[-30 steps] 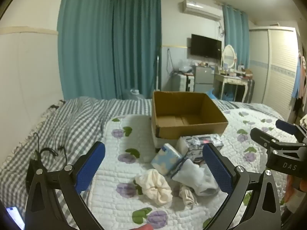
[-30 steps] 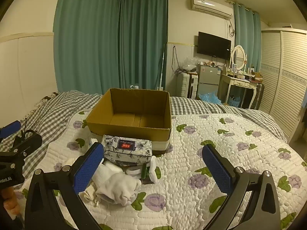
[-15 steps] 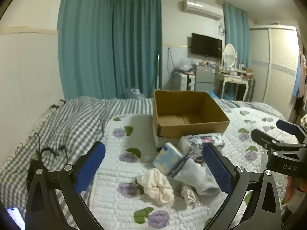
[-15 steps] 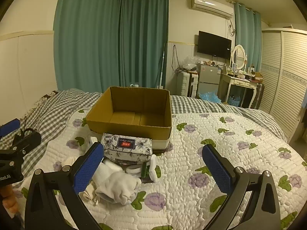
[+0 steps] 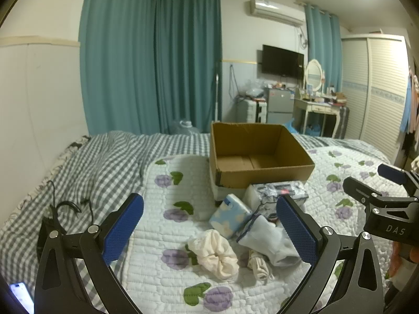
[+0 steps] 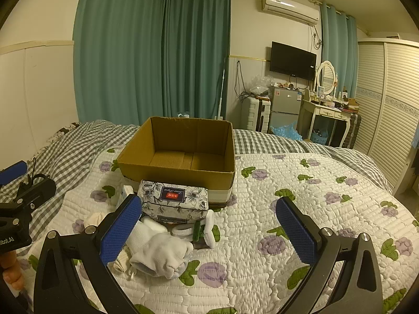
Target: Organize soft objects
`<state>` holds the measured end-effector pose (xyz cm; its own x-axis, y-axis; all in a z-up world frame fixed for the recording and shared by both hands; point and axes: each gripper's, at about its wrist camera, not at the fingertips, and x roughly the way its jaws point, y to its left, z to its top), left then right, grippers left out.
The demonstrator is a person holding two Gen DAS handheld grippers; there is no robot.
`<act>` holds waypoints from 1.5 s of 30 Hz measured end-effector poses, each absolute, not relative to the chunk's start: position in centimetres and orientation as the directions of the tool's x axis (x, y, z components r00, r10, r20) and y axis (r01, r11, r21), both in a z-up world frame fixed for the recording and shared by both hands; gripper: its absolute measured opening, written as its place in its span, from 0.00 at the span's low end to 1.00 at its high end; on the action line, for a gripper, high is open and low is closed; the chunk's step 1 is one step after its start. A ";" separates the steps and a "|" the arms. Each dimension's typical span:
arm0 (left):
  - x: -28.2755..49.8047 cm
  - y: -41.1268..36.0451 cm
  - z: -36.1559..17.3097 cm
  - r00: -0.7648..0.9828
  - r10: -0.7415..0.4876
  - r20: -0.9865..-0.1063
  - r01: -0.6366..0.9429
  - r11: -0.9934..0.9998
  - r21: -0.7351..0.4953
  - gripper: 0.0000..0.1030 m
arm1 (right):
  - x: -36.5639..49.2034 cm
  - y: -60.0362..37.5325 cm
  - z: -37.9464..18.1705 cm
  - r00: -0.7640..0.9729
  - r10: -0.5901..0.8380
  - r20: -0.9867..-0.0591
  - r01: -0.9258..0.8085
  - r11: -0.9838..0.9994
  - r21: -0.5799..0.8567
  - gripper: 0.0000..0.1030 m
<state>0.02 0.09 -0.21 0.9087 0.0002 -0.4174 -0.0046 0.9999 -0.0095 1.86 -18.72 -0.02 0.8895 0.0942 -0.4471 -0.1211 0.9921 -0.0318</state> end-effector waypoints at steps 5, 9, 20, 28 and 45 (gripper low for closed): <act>0.0 0.1 -0.2 0.908 0.002 -0.418 -0.006 1.000 -0.009 1.00 | 1.9 -18.7 -0.1 0.889 0.094 -0.449 -0.122 0.992 -0.032 1.00; -0.3 0.0 -0.3 0.908 0.003 -0.419 -0.007 1.000 -0.007 1.00 | 1.9 -18.7 -0.1 0.888 0.096 -0.450 -0.123 0.992 -0.032 1.00; -0.2 0.0 -0.3 0.907 0.003 -0.420 -0.006 1.000 -0.005 1.00 | 1.9 -18.7 0.0 0.887 0.096 -0.452 -0.123 0.992 -0.032 1.00; -0.1 0.4 -0.7 0.907 0.005 -0.422 -0.007 1.000 -0.004 1.00 | 2.0 -18.6 -0.4 0.885 0.097 -0.455 -0.125 0.992 -0.032 1.00; -0.1 0.7 -1.3 0.905 0.006 -0.425 -0.006 1.000 0.003 1.00 | 2.1 -18.4 -0.7 0.881 0.099 -0.463 -0.129 0.991 -0.032 1.00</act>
<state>-0.14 0.68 -1.34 0.9054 0.0064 -0.4246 -0.0059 1.0000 0.0025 2.12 -18.37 -0.69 0.8810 0.0995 -0.4625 -0.1289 0.9911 -0.0324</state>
